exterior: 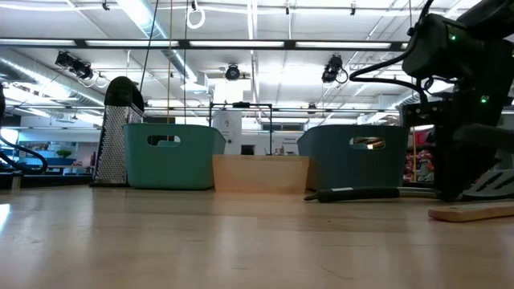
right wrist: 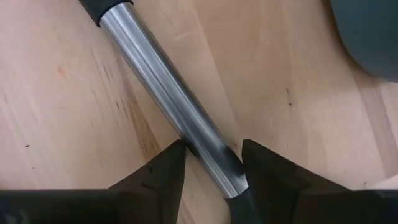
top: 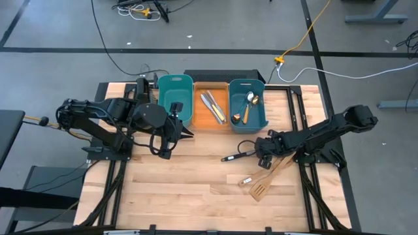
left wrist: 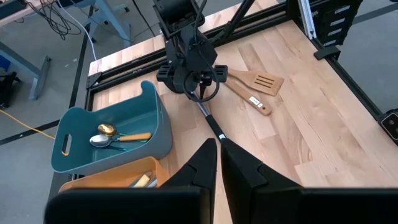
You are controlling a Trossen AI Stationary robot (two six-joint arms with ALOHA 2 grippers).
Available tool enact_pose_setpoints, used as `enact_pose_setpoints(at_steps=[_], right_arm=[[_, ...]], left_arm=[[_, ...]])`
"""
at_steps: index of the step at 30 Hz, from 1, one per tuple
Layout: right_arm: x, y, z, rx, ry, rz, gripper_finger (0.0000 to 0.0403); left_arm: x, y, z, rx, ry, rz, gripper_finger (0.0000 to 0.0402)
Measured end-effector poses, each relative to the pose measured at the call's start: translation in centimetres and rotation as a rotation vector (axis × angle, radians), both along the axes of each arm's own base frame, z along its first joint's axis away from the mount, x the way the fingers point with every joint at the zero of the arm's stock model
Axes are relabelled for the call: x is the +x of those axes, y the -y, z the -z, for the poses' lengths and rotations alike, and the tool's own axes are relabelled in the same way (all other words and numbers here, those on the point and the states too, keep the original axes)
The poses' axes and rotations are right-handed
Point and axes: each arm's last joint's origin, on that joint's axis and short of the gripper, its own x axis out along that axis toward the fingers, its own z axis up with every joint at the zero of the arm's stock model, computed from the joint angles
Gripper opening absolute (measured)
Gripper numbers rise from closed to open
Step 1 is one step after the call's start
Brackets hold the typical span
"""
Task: Pick & Place Kitchen Items
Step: Put the black spatula into the light blue bin
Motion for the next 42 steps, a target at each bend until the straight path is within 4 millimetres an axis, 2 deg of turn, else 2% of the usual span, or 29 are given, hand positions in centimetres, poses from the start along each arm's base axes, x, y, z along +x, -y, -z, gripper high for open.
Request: enact_pose_setpoints(at_steps=[5, 16, 24, 30, 34, 39, 42], right_arm=[[-0.3, 0.1, 0.3, 0.000, -0.010, 0.008, 0.0157], [-0.3, 0.1, 0.4, -0.024, -0.016, -0.002, 0.0094], [0.1, 0.0, 0.0, 0.005, 0.001, 0.003, 0.0088], [2.3, -0.8, -3.1, 0.097, 0.032, -0.048, 0.0068], [3.3, -1.0, -5.1, 0.054, 0.051, -0.082, 0.0007], [4.1, -1.5, -7.7, 0.031, 0.060, -0.100, 0.0002], [4.3, -1.7, -8.3, 0.030, 0.078, -0.102, 0.0002]], left_arm=[[0.0, 0.0, 0.0, 0.000, 0.000, 0.000, 0.0030], [0.0, 0.0, 0.0, 0.000, 0.000, 0.000, 0.0030], [0.0, 0.0, 0.0, 0.000, 0.000, 0.000, 0.0030], [0.0, 0.0, 0.0, 0.000, -0.001, 0.000, 0.0030], [0.0, 0.0, 0.0, 0.000, -0.003, 0.000, 0.0030], [-0.1, 0.0, 0.1, 0.001, -0.009, 0.000, 0.0030], [-0.1, 0.0, 0.1, -0.001, -0.018, -0.001, 0.0030]])
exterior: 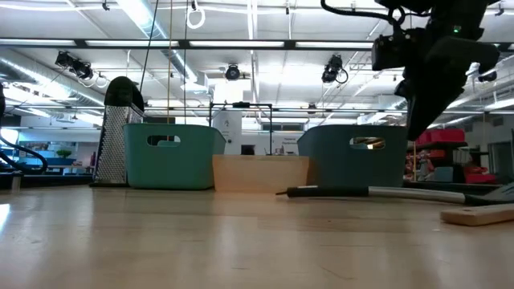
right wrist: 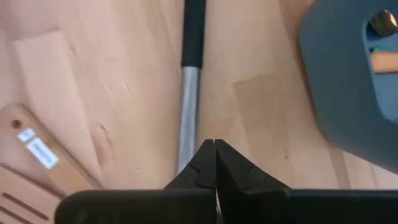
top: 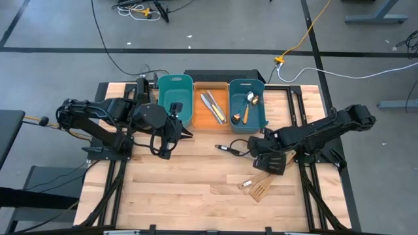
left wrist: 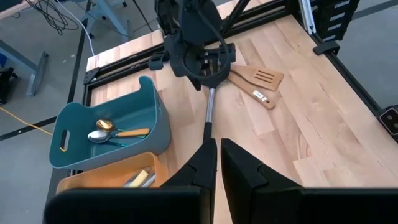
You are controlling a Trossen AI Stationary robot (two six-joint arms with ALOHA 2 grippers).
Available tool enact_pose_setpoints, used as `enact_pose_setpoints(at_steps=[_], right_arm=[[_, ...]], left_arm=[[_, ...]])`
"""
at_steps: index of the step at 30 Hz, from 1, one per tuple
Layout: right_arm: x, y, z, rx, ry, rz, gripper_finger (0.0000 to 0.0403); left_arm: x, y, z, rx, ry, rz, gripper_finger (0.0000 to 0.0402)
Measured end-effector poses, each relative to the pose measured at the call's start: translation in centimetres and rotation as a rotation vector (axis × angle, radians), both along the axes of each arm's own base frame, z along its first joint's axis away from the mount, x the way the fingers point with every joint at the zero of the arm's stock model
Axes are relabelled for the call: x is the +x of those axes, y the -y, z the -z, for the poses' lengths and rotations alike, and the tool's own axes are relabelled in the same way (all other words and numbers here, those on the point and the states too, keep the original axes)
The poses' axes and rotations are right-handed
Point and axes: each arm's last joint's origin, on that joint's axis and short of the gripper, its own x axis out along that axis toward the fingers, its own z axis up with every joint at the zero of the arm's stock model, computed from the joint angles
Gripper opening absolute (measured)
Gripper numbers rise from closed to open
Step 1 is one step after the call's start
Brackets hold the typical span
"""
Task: Pick & Place Kitchen Items
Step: Put the black spatula into the light blue bin, then put the black spatula into the green bin
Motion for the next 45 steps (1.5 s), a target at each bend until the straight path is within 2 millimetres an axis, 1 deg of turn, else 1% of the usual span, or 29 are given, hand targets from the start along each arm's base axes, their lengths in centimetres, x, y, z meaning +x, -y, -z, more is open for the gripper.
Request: enact_pose_setpoints(at_steps=[2, 4, 9, 14, 19, 24, 32, 38, 41, 45], right_arm=[[0.1, -0.1, 0.0, 0.011, 0.009, 0.013, 0.0008], [0.0, -0.2, 0.4, 0.049, 0.009, 0.029, 0.0023], [-0.3, -0.4, 2.3, 0.156, 0.025, 0.056, 0.0073], [-0.8, -0.3, 3.4, 0.158, 0.025, 0.072, 0.0119], [-0.6, -0.3, 4.5, 0.172, 0.076, 0.070, 0.0161], [0.0, -0.4, 6.1, 0.156, 0.048, 0.055, 0.0184], [2.3, -0.8, 7.7, 0.060, -0.015, 0.001, 0.0180], [3.3, -1.0, 8.6, 0.024, -0.090, -0.019, 0.0167], [3.3, -1.0, 8.7, 0.019, -0.117, 0.002, 0.0145], [3.1, -0.9, 8.7, 0.017, -0.131, 0.024, 0.0087]], left_arm=[[0.0, 0.0, 0.0, -0.011, -0.001, -0.008, 0.0030], [0.0, 0.0, 0.0, -0.018, -0.003, -0.013, 0.0030], [0.0, 0.0, 0.0, -0.018, -0.003, -0.013, 0.0030], [0.0, 0.0, 0.0, -0.018, -0.003, -0.013, 0.0030], [0.0, 0.0, 0.0, -0.018, -0.002, -0.013, 0.0030], [0.0, 0.0, 0.0, -0.018, 0.000, -0.013, 0.0030], [0.0, 0.0, 0.0, -0.017, 0.001, -0.012, 0.0030], [0.0, 0.0, 0.0, -0.017, 0.000, -0.012, 0.0030], [0.0, 0.0, 0.0, -0.017, -0.002, -0.012, 0.0030], [0.0, 0.0, 0.0, -0.017, -0.002, -0.012, 0.0030]])
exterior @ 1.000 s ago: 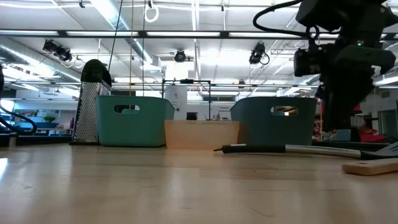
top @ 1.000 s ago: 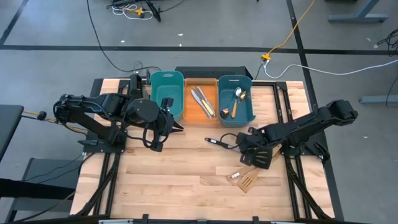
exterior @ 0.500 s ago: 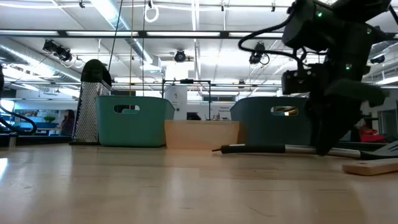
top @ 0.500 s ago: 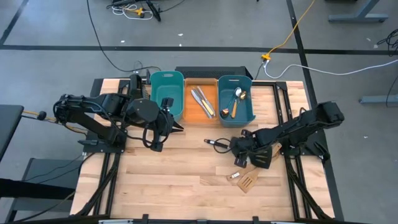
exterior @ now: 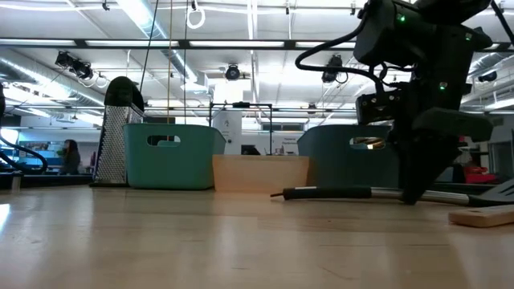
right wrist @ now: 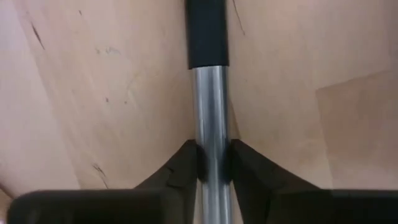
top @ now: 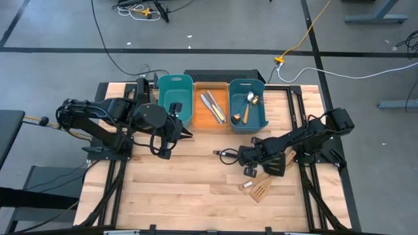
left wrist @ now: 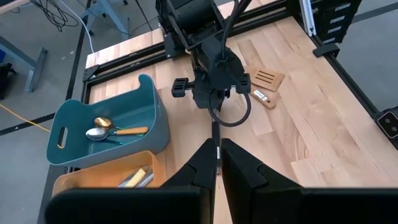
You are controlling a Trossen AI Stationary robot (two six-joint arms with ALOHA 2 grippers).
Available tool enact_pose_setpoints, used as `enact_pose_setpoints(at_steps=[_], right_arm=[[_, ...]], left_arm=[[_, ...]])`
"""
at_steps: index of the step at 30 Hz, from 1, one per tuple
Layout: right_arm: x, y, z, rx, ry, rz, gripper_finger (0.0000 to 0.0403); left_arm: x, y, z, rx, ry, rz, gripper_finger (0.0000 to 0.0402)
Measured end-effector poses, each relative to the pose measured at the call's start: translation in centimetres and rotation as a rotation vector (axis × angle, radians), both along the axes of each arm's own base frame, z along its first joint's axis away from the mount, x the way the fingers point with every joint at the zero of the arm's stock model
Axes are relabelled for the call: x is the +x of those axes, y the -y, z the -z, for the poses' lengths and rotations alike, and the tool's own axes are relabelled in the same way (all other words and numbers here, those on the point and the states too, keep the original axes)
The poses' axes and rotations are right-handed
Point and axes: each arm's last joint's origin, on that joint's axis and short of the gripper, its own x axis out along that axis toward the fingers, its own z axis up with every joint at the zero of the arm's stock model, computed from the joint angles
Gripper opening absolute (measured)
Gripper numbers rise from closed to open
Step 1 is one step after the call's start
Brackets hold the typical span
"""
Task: Pick & Place Kitchen Items
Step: Put the black spatula into the green bin
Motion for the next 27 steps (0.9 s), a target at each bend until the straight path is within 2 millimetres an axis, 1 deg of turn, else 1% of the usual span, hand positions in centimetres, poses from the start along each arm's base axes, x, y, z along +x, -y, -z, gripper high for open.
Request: enact_pose_setpoints(at_steps=[1, 7, 10, 12, 13, 16, 19, 22, 25, 27], right_arm=[[0.0, 0.0, 0.0, -0.002, -0.002, -0.001, 0.0078], [0.0, 0.0, -0.2, -0.003, -0.002, -0.008, 0.0077], [0.6, -0.1, -1.0, -0.027, -0.013, -0.007, 0.0077], [0.8, 0.1, -1.7, -0.080, -0.046, -0.016, 0.0077], [1.0, 0.1, -2.2, -0.099, -0.059, -0.019, 0.0077], [2.1, -0.1, -4.1, -0.120, -0.030, -0.027, 0.0077], [2.3, -0.2, -5.3, -0.117, -0.068, -0.051, 0.0077], [3.2, -0.4, -7.3, -0.101, -0.007, -0.058, 0.0077], [3.2, -0.4, -9.1, -0.098, -0.002, -0.060, 0.0077], [3.3, -0.5, -11.0, -0.090, 0.052, -0.050, 0.0077]], left_arm=[[0.0, 0.0, 0.0, 0.000, 0.000, 0.000, 0.0030], [0.0, 0.0, 0.0, 0.000, 0.000, 0.000, 0.0030], [0.0, 0.0, 0.0, 0.000, 0.000, 0.000, 0.0030], [0.0, 0.0, 0.0, 0.000, 0.000, 0.000, 0.0030], [0.0, 0.0, 0.0, 0.000, 0.000, 0.000, 0.0030], [0.0, 0.0, 0.0, 0.000, -0.001, 0.000, 0.0030], [0.0, 0.0, 0.0, 0.000, -0.001, 0.000, 0.0030], [0.0, 0.0, 0.0, 0.000, -0.002, 0.000, 0.0030], [-0.1, 0.0, 0.1, 0.002, -0.012, 0.000, 0.0030], [-0.1, 0.0, 0.1, 0.002, -0.014, 0.000, 0.0030]])
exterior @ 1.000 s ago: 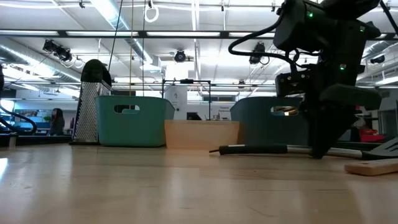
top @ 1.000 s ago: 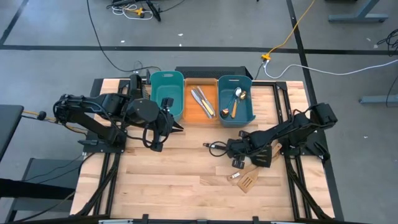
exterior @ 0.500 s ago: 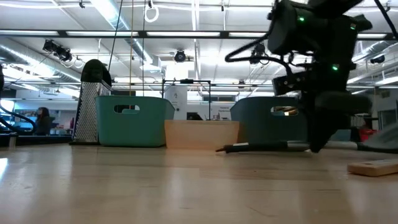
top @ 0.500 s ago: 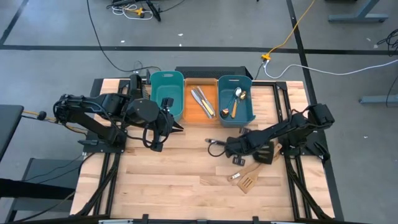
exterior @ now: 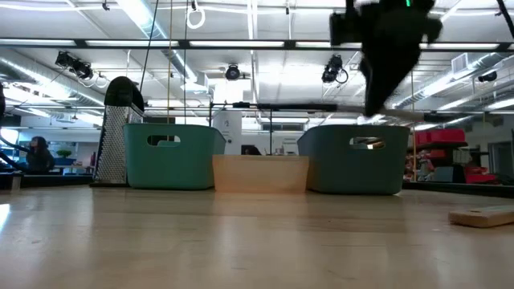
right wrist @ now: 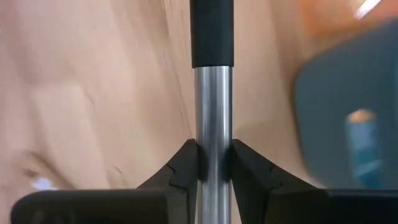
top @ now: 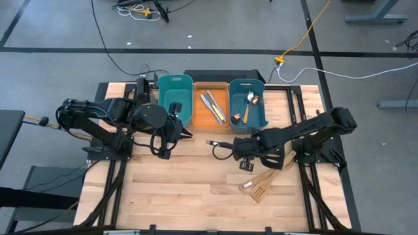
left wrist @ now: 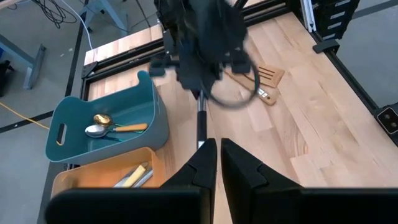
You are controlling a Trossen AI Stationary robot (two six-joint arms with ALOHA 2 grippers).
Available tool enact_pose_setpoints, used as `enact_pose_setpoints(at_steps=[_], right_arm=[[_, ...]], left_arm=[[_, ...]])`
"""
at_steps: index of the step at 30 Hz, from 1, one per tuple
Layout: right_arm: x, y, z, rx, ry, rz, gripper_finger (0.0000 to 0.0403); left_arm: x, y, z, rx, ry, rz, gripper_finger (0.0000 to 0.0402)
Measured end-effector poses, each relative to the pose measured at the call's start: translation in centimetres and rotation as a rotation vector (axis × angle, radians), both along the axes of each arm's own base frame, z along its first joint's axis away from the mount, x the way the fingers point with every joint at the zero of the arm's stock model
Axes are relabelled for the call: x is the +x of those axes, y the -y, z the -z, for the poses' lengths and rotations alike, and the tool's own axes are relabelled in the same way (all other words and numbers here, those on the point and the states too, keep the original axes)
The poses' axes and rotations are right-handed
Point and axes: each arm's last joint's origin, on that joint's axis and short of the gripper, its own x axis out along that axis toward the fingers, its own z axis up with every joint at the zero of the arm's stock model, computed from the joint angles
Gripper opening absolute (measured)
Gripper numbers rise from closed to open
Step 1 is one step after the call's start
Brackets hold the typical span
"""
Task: Pick & Place Kitchen Items
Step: Put the black spatula into the green bin
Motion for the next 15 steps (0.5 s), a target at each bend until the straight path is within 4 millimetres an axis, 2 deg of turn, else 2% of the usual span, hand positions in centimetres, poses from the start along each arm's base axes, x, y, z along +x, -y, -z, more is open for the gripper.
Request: enact_pose_setpoints(at_steps=[4, 8, 15], right_arm=[[-0.6, 0.2, -4.2, -0.015, 0.095, 0.025, 0.0077], [-1.5, 0.7, -8.7, -0.063, 0.267, 0.054, 0.0077], [-3.1, 1.3, -15.0, -0.121, 0.686, 0.020, 0.0077]], left_arm=[[0.0, 0.0, 0.0, 0.001, -0.002, 0.000, 0.0030], [0.0, 0.0, 0.0, 0.000, -0.002, 0.000, 0.0030], [0.4, 0.1, -0.6, -0.020, 0.072, -0.003, 0.0030]])
